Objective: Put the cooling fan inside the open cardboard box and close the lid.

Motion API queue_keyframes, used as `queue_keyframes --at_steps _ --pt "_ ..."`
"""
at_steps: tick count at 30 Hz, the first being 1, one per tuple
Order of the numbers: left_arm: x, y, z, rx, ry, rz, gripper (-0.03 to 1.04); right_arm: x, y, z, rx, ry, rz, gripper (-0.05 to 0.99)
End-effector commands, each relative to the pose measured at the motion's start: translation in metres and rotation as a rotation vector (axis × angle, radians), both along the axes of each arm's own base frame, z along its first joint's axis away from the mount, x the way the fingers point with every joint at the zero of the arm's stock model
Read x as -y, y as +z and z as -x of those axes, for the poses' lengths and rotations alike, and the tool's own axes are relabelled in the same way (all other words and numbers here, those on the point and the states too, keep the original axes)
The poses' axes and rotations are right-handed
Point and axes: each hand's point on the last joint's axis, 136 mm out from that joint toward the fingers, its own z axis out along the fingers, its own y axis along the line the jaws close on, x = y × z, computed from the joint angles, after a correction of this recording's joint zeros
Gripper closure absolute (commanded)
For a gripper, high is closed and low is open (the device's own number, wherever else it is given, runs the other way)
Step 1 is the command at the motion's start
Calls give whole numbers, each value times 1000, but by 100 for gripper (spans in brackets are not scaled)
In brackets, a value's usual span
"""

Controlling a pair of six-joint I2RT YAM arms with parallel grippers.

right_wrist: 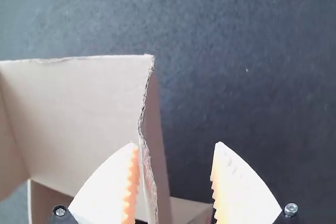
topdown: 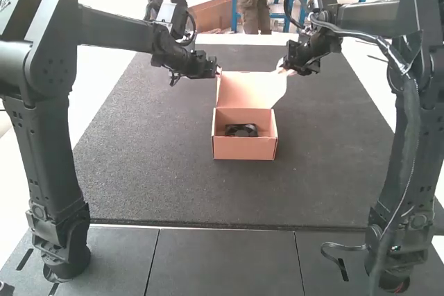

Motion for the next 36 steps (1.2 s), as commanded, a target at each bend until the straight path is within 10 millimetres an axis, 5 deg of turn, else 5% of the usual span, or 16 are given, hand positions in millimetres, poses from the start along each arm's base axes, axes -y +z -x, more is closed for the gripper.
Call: queue_keyframes --at_steps 1,10,36 --pt "8 3 -5 4 -14 15 4 7 10 -9 -2 -54 -44 69" --pt "7 -1 -1 -16 -15 7 4 7 10 -6 -16 -50 -41 94" --pt "18 5 8 -17 -44 7 4 -25 5 50 -121 90 45 94"
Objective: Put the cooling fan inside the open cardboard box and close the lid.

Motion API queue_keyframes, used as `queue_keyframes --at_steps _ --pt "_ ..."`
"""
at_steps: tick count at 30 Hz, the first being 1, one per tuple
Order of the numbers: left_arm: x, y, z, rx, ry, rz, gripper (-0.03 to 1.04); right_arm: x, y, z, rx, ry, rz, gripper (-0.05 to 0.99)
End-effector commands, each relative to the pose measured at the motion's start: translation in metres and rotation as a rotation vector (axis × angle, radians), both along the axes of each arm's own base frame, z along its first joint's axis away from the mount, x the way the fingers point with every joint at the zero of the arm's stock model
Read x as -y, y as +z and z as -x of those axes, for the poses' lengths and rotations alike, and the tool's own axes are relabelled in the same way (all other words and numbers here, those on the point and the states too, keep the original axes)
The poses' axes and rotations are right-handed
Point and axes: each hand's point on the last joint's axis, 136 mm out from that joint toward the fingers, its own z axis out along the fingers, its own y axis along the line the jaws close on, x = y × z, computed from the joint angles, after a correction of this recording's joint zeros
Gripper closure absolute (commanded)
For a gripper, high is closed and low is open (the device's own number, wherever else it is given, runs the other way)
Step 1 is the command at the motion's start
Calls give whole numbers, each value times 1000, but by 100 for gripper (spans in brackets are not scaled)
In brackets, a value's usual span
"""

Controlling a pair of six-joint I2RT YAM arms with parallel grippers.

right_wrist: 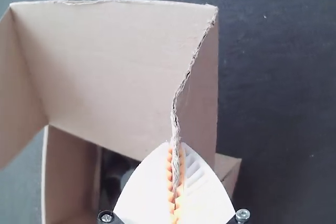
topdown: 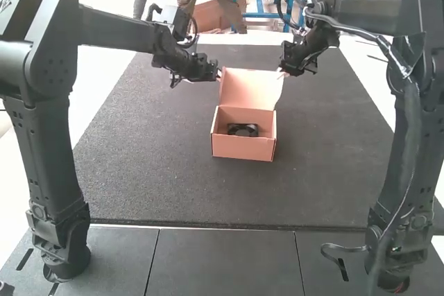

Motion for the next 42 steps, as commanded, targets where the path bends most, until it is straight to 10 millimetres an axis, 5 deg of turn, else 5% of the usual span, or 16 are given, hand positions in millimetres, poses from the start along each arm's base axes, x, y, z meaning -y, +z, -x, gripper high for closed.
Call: queue_keyframes --at_steps 1,23,42 --pt "13 11 0 16 -29 18 4 -9 1 17 -10 39 11 94" --pt "5 -5 31 -53 -45 -3 4 -21 -14 75 8 67 10 94" --pt "2 -14 56 -79 -70 14 4 -3 -42 106 -9 51 72 94"
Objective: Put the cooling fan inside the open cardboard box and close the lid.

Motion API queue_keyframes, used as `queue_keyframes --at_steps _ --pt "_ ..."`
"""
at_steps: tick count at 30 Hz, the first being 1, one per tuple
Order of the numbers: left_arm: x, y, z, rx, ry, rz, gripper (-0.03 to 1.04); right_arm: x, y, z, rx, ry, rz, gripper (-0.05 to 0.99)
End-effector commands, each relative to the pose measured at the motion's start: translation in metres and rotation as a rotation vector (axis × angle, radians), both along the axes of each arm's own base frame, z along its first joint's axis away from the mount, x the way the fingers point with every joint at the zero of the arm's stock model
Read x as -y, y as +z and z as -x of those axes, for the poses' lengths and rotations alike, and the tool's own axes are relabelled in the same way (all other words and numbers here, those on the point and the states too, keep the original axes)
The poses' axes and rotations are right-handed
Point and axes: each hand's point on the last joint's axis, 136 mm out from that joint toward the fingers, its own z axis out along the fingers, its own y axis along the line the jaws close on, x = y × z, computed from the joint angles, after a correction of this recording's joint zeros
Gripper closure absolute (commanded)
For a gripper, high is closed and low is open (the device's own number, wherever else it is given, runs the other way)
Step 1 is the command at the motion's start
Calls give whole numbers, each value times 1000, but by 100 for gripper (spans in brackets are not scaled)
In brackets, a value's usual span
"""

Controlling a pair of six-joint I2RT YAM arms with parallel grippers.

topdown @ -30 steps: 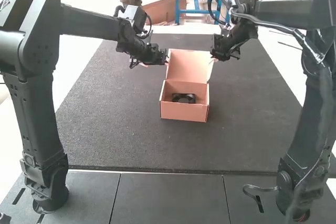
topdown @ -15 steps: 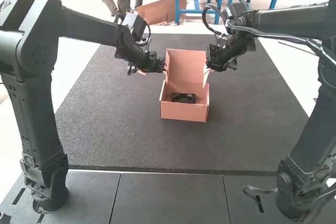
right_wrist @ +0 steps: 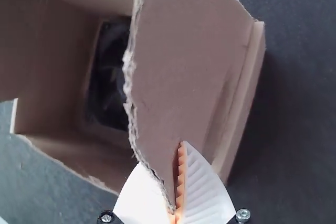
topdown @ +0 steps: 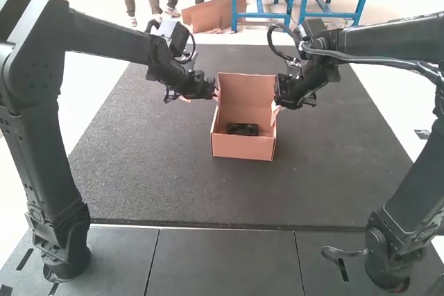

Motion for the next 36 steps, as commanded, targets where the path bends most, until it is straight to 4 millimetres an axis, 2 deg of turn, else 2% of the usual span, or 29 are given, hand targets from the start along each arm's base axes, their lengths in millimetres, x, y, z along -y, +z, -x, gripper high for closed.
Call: queue_keyframes --at_steps 1,9,14,17,18,21,23,25,31,36 --pt "8 21 6 43 -36 44 4 4 -3 7 2 -13 21 94" --pt "8 17 16 32 -42 34 4 11 -20 18 -24 -15 44 94" --pt "-3 8 26 7 -28 -15 4 16 -30 22 -29 -3 84 94" --pt "-11 10 31 6 -16 -28 4 17 -30 24 -25 6 91 94" --pt "-13 11 32 16 -14 -37 4 16 -29 23 -20 6 89 87" --pt "-21 23 29 61 0 -61 4 13 -16 16 18 -3 68 49" --pt "-22 32 26 92 9 -59 4 12 -7 14 33 -10 46 16" --pt "-21 46 20 142 19 -49 4 10 1 14 47 -7 31 1" --pt "-20 74 -1 253 63 -70 4 17 22 17 88 -14 4 1" --pt "16 81 -1 271 -3 -59 4 52 47 3 182 -108 23 1"
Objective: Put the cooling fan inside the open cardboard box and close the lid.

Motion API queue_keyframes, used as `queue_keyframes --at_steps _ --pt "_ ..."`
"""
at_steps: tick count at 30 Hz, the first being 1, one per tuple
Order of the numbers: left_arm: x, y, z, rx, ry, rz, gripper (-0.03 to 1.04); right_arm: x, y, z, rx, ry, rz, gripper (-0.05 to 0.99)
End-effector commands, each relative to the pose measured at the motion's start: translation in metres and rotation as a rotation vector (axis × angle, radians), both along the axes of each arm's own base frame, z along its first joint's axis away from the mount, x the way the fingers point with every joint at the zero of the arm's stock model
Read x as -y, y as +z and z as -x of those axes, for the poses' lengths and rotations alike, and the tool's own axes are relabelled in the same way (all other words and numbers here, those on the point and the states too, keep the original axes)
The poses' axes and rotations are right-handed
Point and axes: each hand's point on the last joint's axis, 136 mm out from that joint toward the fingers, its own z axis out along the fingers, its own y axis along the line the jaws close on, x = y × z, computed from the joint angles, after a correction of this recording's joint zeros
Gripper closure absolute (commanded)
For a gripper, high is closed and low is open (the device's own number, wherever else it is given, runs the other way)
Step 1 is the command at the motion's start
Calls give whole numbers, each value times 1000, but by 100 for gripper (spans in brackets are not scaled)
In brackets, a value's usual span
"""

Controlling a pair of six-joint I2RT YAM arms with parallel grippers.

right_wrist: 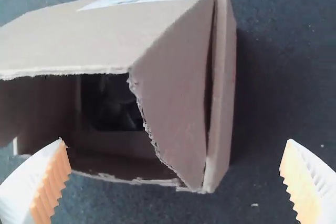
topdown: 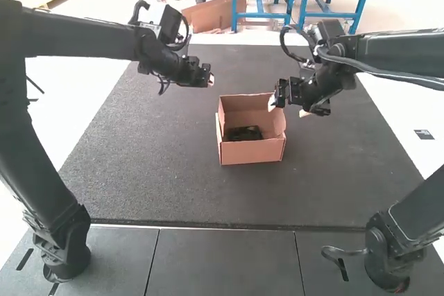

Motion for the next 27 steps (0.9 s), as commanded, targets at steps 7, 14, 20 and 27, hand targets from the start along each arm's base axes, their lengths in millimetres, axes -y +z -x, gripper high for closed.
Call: queue_keyframes --at_steps 7,14,20,27 --pt "61 17 -5 48 -107 -4 4 84 58 -44 247 -241 90 1" --pt "65 -7 -6 -8 -114 -32 4 135 76 -64 327 -360 143 2" --pt "61 -29 4 -83 -126 -68 4 140 67 -57 277 -331 146 2" --pt "69 -39 17 -131 -169 -80 4 130 56 -48 227 -258 139 2"
